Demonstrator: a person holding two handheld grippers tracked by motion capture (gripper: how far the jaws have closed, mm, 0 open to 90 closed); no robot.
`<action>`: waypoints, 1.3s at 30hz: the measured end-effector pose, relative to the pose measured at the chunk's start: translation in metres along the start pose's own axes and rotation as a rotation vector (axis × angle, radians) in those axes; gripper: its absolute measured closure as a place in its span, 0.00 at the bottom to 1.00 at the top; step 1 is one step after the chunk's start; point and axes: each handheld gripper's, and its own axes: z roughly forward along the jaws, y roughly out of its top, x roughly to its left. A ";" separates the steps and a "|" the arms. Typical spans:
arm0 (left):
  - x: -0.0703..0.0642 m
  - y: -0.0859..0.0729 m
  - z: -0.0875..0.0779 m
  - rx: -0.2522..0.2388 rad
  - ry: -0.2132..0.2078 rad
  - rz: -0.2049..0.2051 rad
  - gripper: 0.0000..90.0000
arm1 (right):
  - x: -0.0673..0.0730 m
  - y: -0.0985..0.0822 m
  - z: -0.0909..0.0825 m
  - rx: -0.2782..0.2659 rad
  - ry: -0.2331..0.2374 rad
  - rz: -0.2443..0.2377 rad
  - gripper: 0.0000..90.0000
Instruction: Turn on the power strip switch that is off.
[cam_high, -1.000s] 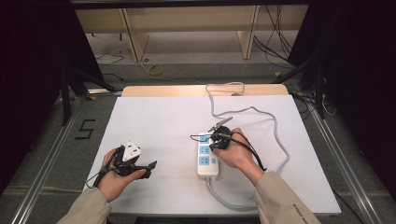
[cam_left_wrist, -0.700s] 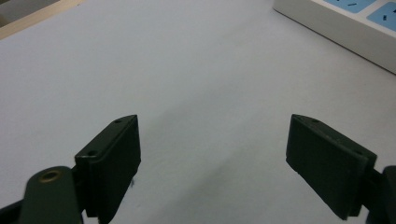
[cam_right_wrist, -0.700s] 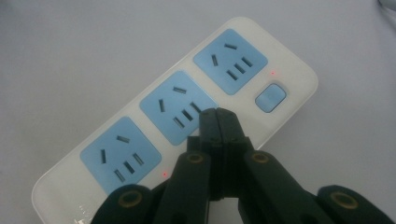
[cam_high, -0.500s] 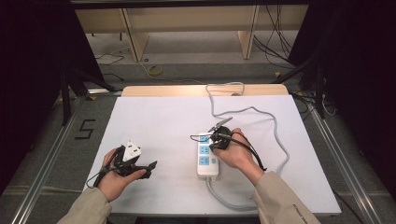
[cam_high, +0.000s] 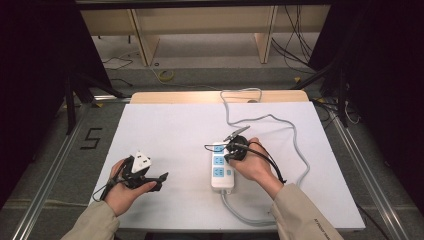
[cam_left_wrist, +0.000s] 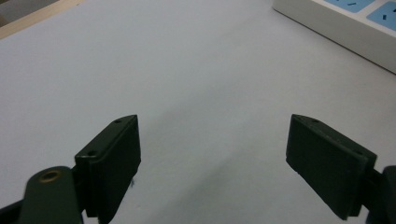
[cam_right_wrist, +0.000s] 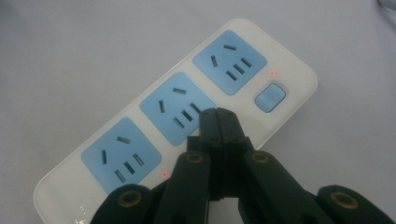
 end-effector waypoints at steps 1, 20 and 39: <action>0.000 0.000 0.000 0.000 -0.001 0.000 0.20 | 0.000 0.000 0.000 -0.001 0.000 -0.002 1.00; 0.000 0.000 0.001 0.000 -0.001 -0.001 0.20 | 0.000 0.000 0.000 -0.009 0.000 -0.007 1.00; 0.000 0.000 0.001 0.003 0.000 -0.001 0.20 | 0.002 -0.001 -0.004 -0.026 -0.006 -0.023 1.00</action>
